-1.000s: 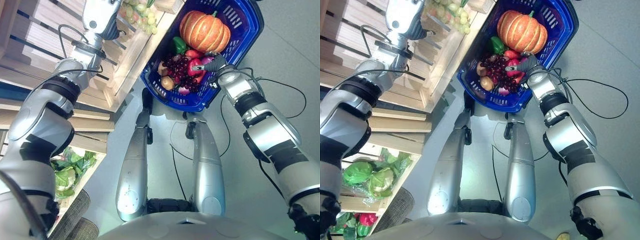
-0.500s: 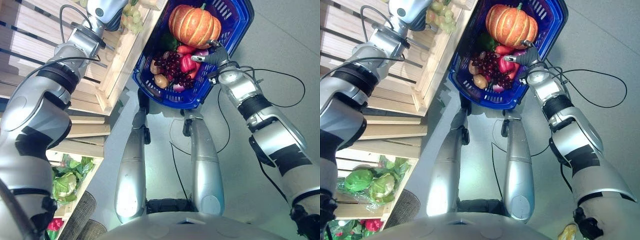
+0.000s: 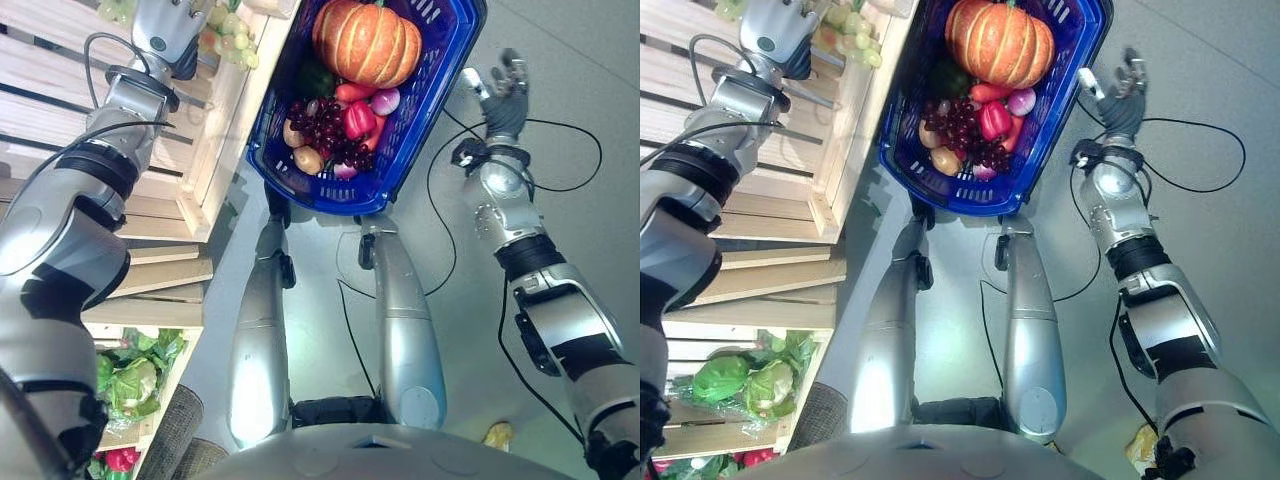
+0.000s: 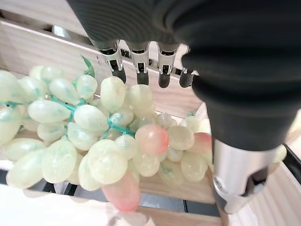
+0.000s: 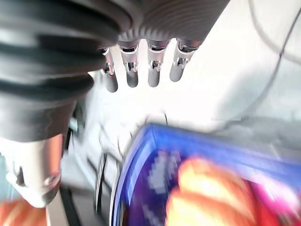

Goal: Pick up fruits and vegetables into the basket

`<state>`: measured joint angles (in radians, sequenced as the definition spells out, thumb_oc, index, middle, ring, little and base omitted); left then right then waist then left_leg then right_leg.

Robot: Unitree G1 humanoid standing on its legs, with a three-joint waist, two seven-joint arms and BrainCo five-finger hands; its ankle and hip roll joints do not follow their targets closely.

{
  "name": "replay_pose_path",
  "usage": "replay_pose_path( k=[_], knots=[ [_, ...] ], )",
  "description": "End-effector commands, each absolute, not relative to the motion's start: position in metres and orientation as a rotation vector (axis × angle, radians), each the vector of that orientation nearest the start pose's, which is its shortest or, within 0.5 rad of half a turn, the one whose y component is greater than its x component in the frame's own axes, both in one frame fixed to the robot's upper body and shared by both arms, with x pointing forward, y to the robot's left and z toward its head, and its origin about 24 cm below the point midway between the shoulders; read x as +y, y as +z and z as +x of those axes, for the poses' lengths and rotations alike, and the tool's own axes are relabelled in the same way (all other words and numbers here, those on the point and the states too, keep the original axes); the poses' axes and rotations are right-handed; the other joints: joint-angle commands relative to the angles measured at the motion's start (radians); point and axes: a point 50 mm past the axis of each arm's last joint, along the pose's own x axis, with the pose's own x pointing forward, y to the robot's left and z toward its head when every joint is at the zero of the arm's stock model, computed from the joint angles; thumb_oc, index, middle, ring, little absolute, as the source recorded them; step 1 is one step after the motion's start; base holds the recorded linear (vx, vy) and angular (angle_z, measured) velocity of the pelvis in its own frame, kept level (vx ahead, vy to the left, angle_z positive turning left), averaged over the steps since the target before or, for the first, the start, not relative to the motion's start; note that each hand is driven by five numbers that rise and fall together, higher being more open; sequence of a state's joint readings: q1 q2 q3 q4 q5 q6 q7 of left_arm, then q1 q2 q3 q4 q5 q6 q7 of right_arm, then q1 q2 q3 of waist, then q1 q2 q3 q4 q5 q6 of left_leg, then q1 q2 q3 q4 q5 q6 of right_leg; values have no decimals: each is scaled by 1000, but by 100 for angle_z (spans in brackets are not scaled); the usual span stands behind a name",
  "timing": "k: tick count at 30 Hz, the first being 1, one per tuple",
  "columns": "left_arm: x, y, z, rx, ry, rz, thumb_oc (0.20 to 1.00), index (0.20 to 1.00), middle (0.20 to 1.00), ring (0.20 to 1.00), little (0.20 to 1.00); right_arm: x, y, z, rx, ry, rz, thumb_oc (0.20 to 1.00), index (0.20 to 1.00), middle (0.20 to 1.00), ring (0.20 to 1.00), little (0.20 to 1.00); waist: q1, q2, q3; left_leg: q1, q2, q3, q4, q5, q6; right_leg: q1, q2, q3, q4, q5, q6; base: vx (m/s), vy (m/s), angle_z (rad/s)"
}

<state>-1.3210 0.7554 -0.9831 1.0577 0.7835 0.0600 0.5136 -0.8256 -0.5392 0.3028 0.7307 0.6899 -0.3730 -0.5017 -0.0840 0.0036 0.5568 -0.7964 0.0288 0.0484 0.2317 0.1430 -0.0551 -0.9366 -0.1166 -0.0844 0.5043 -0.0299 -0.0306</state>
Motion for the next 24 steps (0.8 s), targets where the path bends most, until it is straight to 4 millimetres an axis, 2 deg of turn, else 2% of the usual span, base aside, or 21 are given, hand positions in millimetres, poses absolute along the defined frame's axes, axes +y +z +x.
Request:
replay_pose_path(
  k=[1,5,9,15,24],
  knots=[
    [269,262,400,-327,533,2009,1000,1000,1000,1000,1000,-270,188,367,-457,-585,167,1000,1000,1000,1000,1000,-23,36,-37,-30,44,2,129,-88,-18,71,15,23,-96,57,94,-2,-5,-7],
    [272,266,400,-317,549,2015,1000,1000,1000,1000,1000,-289,183,366,-414,-646,153,1000,1000,1000,1000,1000,-17,33,-37,-35,45,-2,128,-89,-14,71,19,22,-102,59,92,-5,-5,-4],
    [275,271,399,-319,582,2021,1000,1000,1000,1000,1000,-297,175,366,-385,-647,153,1000,1000,1000,1000,1000,-16,30,-37,-40,45,-5,128,-91,-12,70,23,21,-107,61,91,0,0,0],
    [277,282,397,-340,635,2027,1000,1000,1000,1000,1000,-294,176,368,-393,-620,154,1000,1000,1000,1000,1000,-16,25,-37,-56,47,-8,131,-95,-12,59,24,21,-112,61,90,0,0,0],
    [278,285,397,-334,650,2030,1000,1000,1000,1000,1000,-284,186,372,-426,-585,178,1000,1000,1000,1000,1000,-20,18,-37,-82,45,-13,129,-98,-16,34,24,23,-125,67,91,0,0,0]
  ],
)
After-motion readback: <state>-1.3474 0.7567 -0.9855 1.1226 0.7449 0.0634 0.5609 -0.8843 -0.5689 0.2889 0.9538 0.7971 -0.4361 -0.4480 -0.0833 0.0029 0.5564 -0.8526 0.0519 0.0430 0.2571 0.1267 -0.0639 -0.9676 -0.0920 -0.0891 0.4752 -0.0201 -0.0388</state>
